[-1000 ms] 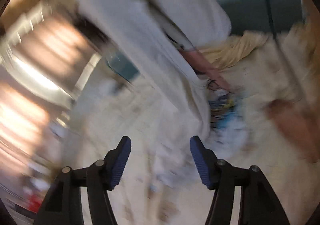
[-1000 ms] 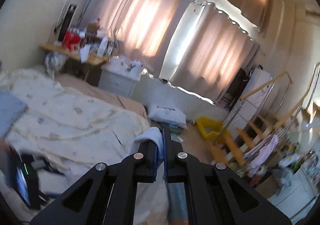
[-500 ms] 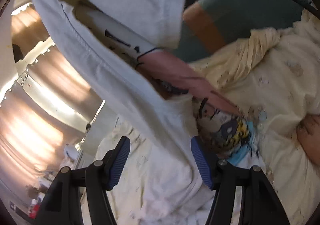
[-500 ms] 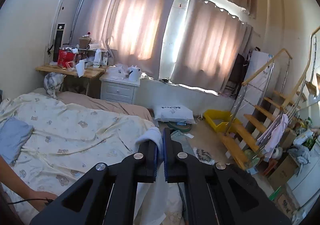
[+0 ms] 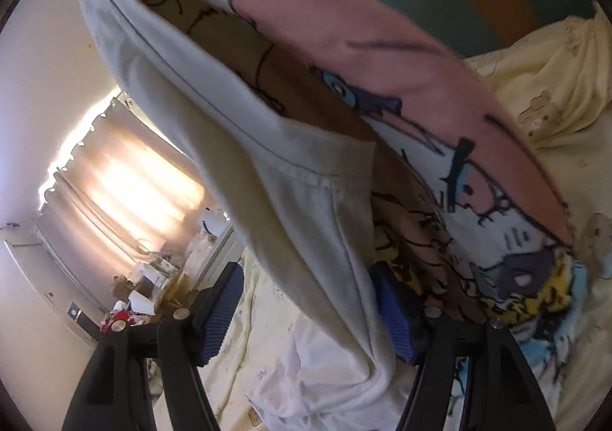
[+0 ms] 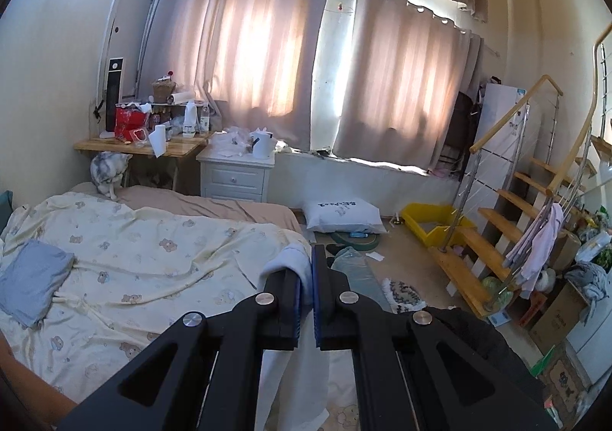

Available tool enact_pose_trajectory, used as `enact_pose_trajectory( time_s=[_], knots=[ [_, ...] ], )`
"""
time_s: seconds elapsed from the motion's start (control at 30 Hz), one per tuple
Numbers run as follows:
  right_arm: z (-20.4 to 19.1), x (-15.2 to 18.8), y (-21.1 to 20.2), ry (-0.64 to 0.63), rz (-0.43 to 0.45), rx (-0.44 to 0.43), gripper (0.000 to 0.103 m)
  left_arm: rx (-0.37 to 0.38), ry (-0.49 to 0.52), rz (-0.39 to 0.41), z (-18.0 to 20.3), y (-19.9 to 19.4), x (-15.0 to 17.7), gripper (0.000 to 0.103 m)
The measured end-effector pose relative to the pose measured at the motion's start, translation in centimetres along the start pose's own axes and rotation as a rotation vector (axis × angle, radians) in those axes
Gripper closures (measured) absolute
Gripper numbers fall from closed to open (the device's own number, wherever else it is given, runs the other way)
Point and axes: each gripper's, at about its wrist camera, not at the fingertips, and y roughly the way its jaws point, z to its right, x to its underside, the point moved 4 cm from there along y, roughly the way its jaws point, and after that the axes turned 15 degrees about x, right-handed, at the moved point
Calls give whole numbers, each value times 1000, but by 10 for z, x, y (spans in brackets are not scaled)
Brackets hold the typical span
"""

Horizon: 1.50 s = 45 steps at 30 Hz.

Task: Fold clothes
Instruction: 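Lift the white T-shirt up with the right gripper while the left gripper regrasps, then hold the white T-shirt up by both grippers and shake it open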

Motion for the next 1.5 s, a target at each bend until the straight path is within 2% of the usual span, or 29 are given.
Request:
enact_pose_trajectory(
  time_s=[0.07,0.1,0.2,0.3,0.4,0.47,0.5,0.53,0.57,0.6,0.67,0.7,0.77,0.87,1.0,1.03,1.2,1.27,1.5],
  knots=[
    [2,-1,1,10,-2,2,99,-14,16,4,0,1,4,33],
    [4,0,1,14,-3,3,99,-19,59,22,5,-1,7,33],
    [4,-1,2,17,-4,5,99,7,148,37,22,-8,18,33],
    [2,-1,3,19,-4,2,99,25,183,34,31,-9,22,33],
    [0,-1,3,13,-3,1,99,23,165,24,27,-5,17,33],
    [-1,-1,4,9,-5,2,99,30,125,-11,19,4,12,33],
    [-2,-1,4,8,-6,3,99,58,88,-32,11,9,10,42],
    [-2,-1,5,10,-8,3,99,102,53,-39,2,12,9,90],
    [-2,-2,5,8,-8,5,99,146,18,-46,-7,15,9,98],
    [-2,-2,6,6,-7,6,99,198,-20,-51,-19,16,8,100],
    [-1,-2,7,-7,-7,17,99,288,4,-55,-34,13,9,100],
    [0,-1,8,-14,-6,23,99,287,75,-29,-43,6,8,100],
    [3,0,9,-24,-10,28,99,282,125,3,-79,-7,3,100],
    [11,5,7,-47,-22,42,99,269,97,24,-171,-33,-8,100],
    [20,4,-5,-87,-15,58,99,188,13,32,-303,-82,-21,100],
    [22,1,-9,-107,-14,67,99,158,-6,38,-328,-94,-24,100],
    [31,-24,-30,-218,30,108,99,33,38,56,-430,-195,-27,100],
    [35,-43,-44,-240,59,125,99,0,60,55,-451,-231,-14,100],
    [34,-112,-113,-356,214,191,99,-79,284,29,-489,-357,-22,100]
  ],
)
